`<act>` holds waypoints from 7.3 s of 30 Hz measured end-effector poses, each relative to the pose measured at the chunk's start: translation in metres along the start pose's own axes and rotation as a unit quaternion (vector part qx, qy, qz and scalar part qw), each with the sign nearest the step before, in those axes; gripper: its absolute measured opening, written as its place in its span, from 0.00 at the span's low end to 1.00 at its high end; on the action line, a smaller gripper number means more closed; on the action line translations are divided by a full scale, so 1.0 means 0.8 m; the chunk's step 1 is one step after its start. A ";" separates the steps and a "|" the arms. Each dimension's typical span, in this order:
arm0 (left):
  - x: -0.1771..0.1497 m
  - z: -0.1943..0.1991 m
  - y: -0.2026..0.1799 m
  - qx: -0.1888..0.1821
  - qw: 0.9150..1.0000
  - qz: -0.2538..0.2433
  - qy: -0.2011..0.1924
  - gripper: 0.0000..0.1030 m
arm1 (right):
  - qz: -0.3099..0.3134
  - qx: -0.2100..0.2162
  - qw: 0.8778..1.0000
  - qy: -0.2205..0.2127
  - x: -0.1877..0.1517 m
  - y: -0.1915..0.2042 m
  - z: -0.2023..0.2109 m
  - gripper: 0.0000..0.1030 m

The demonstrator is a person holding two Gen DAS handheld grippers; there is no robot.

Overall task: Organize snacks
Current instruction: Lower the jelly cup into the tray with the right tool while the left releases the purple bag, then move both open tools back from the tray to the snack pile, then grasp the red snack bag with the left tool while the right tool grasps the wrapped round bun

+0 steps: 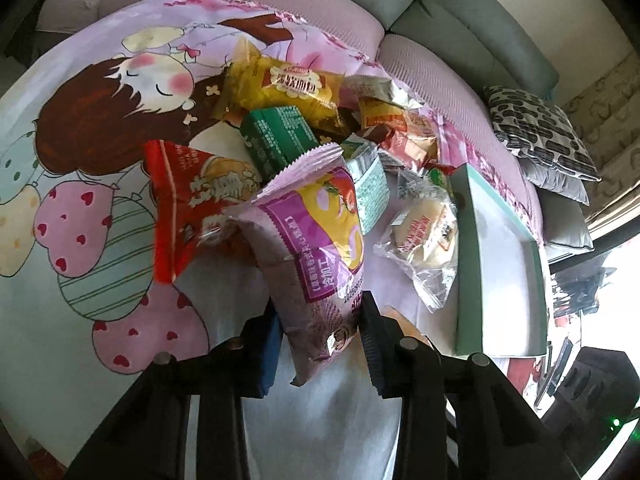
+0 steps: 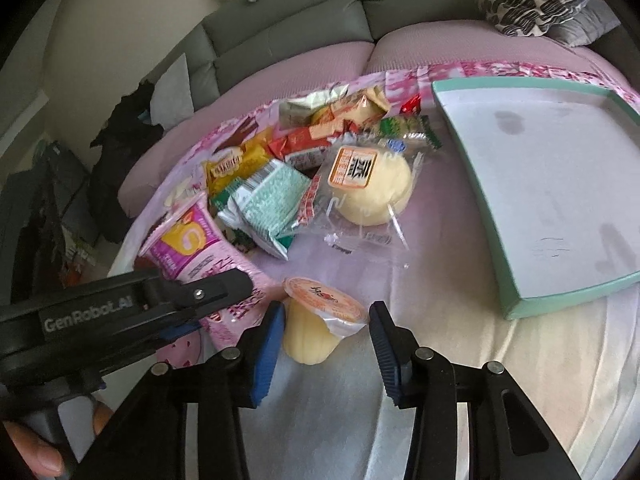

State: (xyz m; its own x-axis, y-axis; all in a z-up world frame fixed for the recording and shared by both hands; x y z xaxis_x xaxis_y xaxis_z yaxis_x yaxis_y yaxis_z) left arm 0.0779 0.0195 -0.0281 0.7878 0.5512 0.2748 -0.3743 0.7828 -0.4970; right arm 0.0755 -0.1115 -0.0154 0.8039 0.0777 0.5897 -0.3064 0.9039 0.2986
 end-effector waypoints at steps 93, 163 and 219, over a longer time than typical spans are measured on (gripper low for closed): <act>0.030 -0.079 -0.225 0.035 0.984 -0.158 -0.081 0.90 | -0.152 -0.290 0.944 -0.045 0.098 -0.288 0.121 1.00; 0.072 -0.004 0.069 0.118 0.989 0.031 -0.087 0.97 | 0.028 -0.091 0.995 0.028 0.089 -0.032 -0.045 0.89; 0.072 0.060 -0.021 0.043 0.982 -0.029 -0.184 0.58 | -0.033 -0.085 0.994 -0.068 0.122 -0.073 0.043 0.50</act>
State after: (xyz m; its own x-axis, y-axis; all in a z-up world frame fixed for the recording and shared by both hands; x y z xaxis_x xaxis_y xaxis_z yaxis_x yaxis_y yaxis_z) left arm 0.1061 0.0517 0.0356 0.5857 0.5589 0.5871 -0.3860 0.8292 -0.4043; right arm 0.1543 -0.1708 0.0504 0.7395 -0.0308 0.6725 -0.1557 0.9640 0.2154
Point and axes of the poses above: each gripper's, at about its wrist camera, not at the fingertips, and z roughly against the way its jaws point, y to its left, x to its top, the point moved 7 cm from there along -z, roughly the way its jaws point, and after that the axes turned 8 degrees about z, right-handed, at the moved point
